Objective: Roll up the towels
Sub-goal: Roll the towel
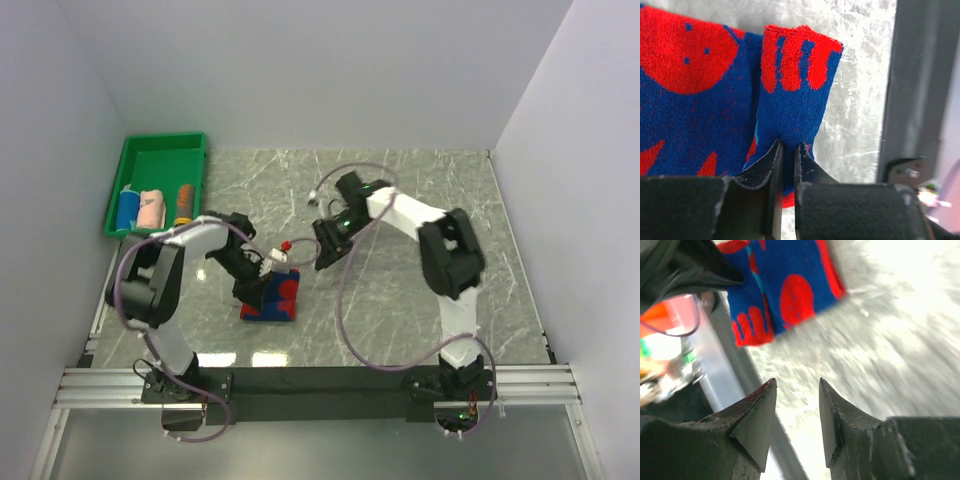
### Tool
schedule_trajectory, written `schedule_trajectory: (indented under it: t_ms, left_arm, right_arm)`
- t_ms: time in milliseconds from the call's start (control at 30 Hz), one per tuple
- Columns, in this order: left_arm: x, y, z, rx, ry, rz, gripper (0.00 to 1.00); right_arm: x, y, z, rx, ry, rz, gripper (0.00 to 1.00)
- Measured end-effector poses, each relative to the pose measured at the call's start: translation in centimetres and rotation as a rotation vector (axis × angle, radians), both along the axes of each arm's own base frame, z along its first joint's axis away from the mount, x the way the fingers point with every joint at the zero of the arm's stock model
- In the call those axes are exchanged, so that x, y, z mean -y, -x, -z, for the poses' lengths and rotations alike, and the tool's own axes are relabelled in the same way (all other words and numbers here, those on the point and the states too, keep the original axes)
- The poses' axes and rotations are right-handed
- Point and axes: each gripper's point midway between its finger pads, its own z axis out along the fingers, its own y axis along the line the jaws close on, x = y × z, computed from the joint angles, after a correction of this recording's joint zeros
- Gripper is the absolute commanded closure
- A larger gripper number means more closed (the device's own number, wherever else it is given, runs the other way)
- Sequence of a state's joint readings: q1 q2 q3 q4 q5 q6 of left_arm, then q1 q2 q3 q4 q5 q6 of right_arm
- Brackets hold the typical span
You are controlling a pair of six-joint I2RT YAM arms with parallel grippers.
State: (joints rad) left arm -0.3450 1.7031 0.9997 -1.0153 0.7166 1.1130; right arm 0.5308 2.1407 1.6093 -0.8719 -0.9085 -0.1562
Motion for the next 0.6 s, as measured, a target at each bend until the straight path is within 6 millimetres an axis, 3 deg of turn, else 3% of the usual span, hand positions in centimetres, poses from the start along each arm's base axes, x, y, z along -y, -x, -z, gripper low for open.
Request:
schedule_trajectory:
  t_ms: [267, 433, 467, 533, 567, 600]
  left_arm:
    - [-0.3, -1.4, 0.0, -0.3, -0.03, -0.094, 0.98]
    - [-0.3, -2.3, 0.2, -0.443, -0.054, -0.126, 0.98]
    - [-0.3, -2.4, 0.3, -0.468, -0.059, -0.131, 0.98]
    - [-0.3, -2.5, 0.3, -0.498, -0.066, -0.137, 0.98]
    - [-0.3, -2.6, 0.3, -0.506, -0.07, -0.137, 0.98]
    - [-0.3, -2.6, 0.3, -0.514, -0.072, -0.137, 0.98]
  right_arm:
    - [7.3, -2.7, -7.0, 0.423, 0.016, 0.212, 0.56]
    - [9.0, -2.3, -9.8, 0.615, 0.041, 0.221, 0.54]
    - [9.1, -2.3, -10.1, 0.649, 0.049, 0.214, 0.43]
    - [7.3, -1.0, -9.8, 0.701, 0.06, 0.136, 0.16]
    - [6.4, -0.2, -9.3, 0.727, 0.073, 0.086, 0.09]
    - [5.3, 0.7, -8.8, 0.754, 0.079, 0.032, 0.09]
